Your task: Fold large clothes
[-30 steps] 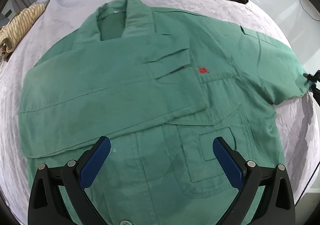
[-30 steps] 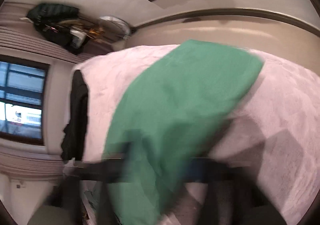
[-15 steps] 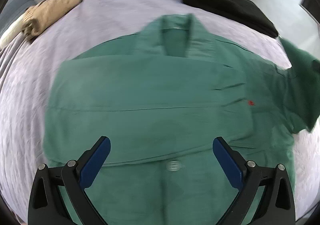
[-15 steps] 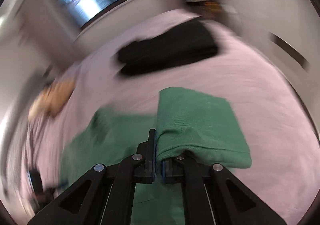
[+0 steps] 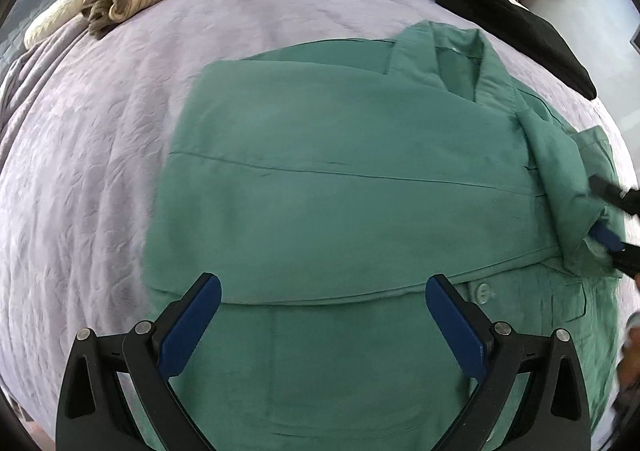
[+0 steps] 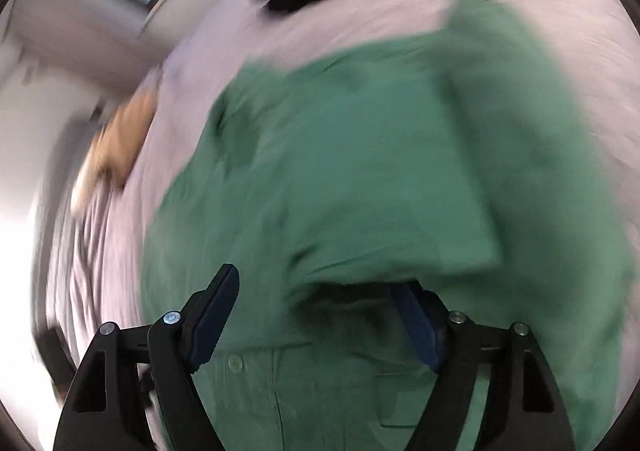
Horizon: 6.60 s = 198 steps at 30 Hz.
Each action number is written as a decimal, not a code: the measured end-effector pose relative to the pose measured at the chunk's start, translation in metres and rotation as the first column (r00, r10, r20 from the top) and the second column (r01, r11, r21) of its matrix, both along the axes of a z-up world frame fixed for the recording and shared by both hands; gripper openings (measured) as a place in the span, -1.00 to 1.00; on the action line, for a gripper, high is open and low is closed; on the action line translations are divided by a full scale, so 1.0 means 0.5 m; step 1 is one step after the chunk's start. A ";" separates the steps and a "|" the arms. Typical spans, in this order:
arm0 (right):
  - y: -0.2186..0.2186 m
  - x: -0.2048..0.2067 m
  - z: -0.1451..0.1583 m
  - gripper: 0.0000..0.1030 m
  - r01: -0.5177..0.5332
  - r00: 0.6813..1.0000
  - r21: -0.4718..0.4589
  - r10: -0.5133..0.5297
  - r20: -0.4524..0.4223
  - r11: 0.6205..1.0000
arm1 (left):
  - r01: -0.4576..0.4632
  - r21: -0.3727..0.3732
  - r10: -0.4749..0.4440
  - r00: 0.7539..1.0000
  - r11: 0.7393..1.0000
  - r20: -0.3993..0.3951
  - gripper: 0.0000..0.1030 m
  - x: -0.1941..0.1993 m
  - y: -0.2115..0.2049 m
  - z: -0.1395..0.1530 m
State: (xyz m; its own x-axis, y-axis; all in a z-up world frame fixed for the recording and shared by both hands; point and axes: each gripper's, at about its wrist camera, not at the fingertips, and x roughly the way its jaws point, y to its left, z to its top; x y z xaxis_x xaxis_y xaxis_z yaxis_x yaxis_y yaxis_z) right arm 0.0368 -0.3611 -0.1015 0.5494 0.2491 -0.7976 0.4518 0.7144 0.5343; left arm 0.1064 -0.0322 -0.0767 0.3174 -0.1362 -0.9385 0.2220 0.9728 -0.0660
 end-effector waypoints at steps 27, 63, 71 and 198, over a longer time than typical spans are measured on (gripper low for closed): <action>-0.025 -0.154 -0.034 0.23 0.019 0.995 0.160 -0.004 -0.095 0.987 | 0.070 -0.346 -0.140 0.974 0.936 -0.180 0.99 0.084 -0.072 -0.064; -0.193 -0.209 -0.026 -0.45 0.110 0.993 0.151 -0.101 -0.065 0.982 | 0.129 -0.172 -0.132 0.991 0.977 -0.006 -0.82 0.120 -0.091 -0.057; -0.260 -0.008 -0.006 0.37 0.060 0.998 -0.027 -0.061 -0.028 0.998 | 0.197 -0.248 -0.194 0.980 0.949 0.035 -0.82 0.104 -0.112 -0.005; 0.065 -0.285 0.052 0.68 -0.240 0.885 0.110 0.264 -0.383 0.965 | -0.150 0.131 0.168 0.975 0.980 -0.142 0.98 -0.210 0.190 0.080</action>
